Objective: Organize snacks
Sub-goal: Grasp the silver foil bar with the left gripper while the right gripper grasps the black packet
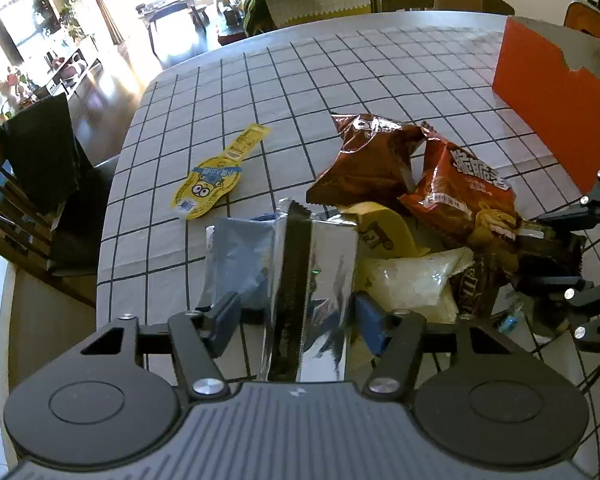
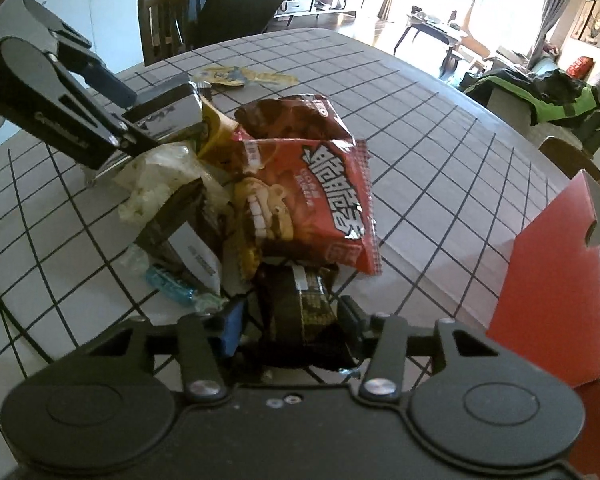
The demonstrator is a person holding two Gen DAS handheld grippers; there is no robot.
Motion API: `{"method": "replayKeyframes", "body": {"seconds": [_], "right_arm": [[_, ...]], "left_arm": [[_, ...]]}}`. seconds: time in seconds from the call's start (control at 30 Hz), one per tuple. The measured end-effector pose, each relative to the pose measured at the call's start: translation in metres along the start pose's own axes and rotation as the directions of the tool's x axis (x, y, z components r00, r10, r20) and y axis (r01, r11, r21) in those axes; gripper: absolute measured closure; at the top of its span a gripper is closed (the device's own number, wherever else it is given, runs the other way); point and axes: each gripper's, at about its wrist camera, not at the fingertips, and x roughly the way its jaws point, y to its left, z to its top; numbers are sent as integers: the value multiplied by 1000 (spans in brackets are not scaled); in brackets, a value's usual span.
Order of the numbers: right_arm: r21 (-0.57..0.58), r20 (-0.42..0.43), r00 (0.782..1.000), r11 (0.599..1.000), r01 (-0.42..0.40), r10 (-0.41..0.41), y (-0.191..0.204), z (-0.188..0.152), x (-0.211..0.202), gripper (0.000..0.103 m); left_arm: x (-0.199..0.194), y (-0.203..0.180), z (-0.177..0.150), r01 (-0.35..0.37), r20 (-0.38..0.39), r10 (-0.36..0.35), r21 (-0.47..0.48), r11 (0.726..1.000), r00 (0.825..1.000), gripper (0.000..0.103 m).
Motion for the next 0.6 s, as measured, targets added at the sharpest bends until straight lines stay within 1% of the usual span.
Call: {"method": "replayKeyframes", "body": {"seconds": [0.03,0.07,0.13,0.27,0.43,0.6], "right_arm": [[4,1,1000,1000,-3,3,0,0,0,60],[10,2,1000,1000,-7,7,-1,0,0,63],[26,1,1000,1000,-14,14,-2,1,0,64],[67,4,1000,998,-14,13,-2,0,-3,67],[131,2,1000,991,-8,8,-6,-2,-7,68],[202,6,1000,979,1,-2,-7,-7,-19,68]], "left_arm": [[1,0,0,1,-4,-1,2,1000,1000,55],[3,-1,1,4,-14,-4,4,1000,1000,58],[5,0,0,-1,-26,1,0,1000,1000,60],[5,2,-1,14,-28,-15,-16,1000,1000,61],[2,4,-2,31,-32,-33,-45,999,999,61],[-10,7,-7,56,-25,-58,-76,996,998,61]]}}
